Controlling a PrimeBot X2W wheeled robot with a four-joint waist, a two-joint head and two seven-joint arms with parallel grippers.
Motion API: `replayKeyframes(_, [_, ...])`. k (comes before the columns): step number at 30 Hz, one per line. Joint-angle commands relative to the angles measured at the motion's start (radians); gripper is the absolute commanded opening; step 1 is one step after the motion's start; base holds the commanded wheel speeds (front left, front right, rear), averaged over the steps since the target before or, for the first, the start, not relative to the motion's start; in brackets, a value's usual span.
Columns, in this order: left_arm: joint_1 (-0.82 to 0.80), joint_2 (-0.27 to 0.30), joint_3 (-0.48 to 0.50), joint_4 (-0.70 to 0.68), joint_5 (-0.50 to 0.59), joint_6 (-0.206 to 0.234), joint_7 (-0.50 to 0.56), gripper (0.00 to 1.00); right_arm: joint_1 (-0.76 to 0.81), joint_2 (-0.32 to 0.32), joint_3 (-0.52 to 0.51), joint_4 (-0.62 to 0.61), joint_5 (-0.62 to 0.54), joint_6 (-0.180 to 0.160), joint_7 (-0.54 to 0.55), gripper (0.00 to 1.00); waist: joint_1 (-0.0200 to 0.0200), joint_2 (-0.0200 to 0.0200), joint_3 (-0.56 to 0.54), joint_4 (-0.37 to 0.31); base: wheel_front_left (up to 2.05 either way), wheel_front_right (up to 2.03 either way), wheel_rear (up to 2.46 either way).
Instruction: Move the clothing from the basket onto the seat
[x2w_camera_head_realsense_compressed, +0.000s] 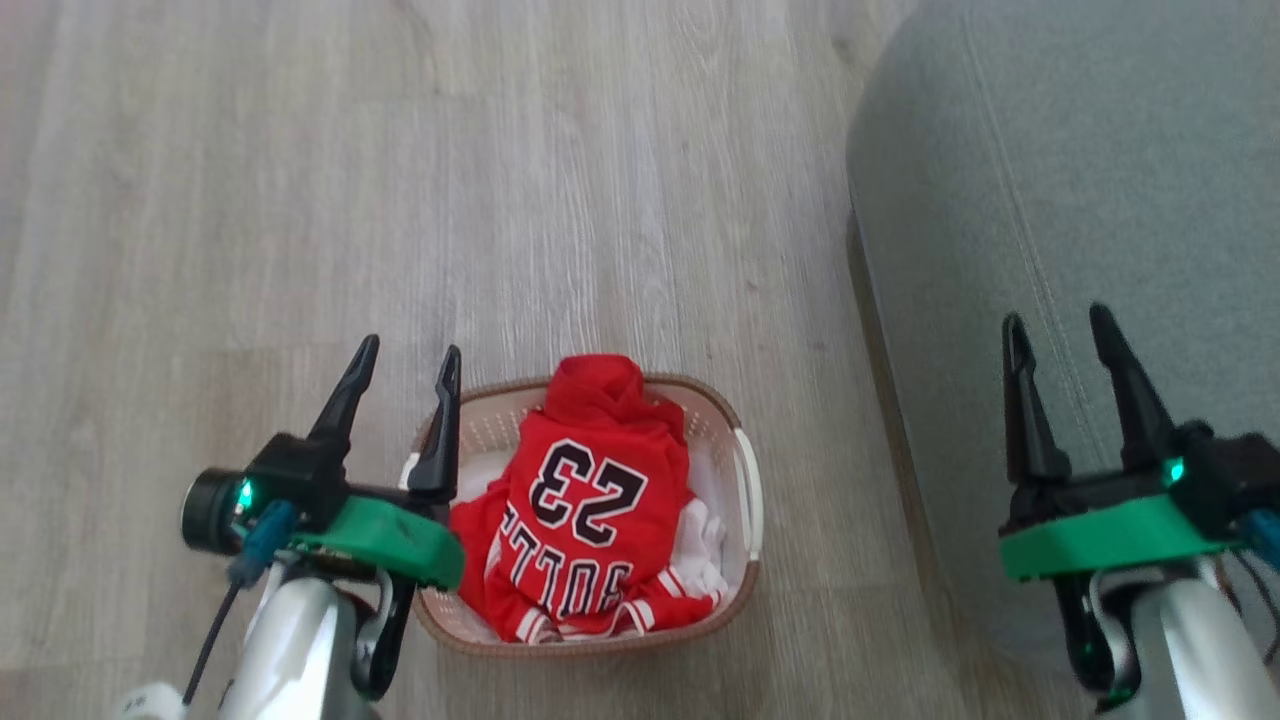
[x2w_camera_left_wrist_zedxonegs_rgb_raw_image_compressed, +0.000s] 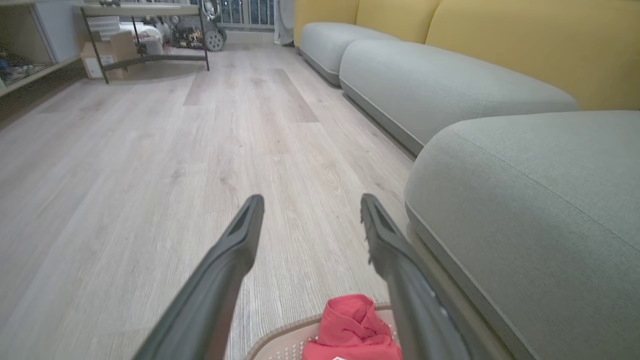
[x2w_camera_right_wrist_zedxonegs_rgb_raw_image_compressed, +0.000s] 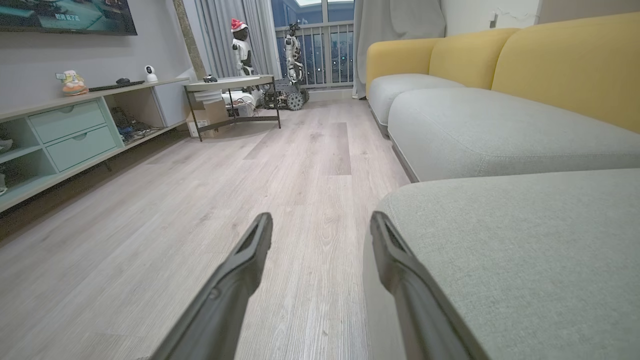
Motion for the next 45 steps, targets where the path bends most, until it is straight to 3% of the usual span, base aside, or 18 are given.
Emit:
replayKeyframes(1, [-0.053,0.014,0.025,-0.006,-0.011,-0.005,-0.013,1.00,-0.051,-0.007,0.017,-0.044,-0.002,0.000,-0.009,1.00,-0.0001,0.0000,0.033,-0.016,0.00,0.00,0.00])
replayKeyframes(14, [-0.174,0.014,-0.019,0.217,-0.036,-0.017,-0.013,1.00,-0.133,-0.001,0.018,-0.069,-0.001,0.000,-0.009,1.00,-0.0001,0.0000,0.169,-0.065,0.00,0.00,0.00])
replayKeyframes(20, [-0.268,0.014,-0.075,0.393,-0.058,-0.028,0.005,1.00,-0.184,-0.005,0.033,-0.076,-0.001,0.000,-0.009,1.00,-0.0001,0.0000,0.235,-0.090,0.00,0.00,0.00])
replayKeyframes(27, [-0.378,0.014,-0.119,0.565,-0.123,-0.038,0.070,1.00,-0.239,-0.004,0.047,-0.091,0.001,0.000,-0.009,1.00,-0.0001,0.0000,0.316,-0.116,0.00,0.00,0.00])
replayKeyframes(45, [-0.631,0.032,-0.187,0.909,-0.162,-0.044,0.193,1.00,-0.409,0.010,0.069,-0.174,0.003,0.000,-0.009,1.00,-0.0001,0.0000,0.550,-0.192,0.00,0.00,0.00])
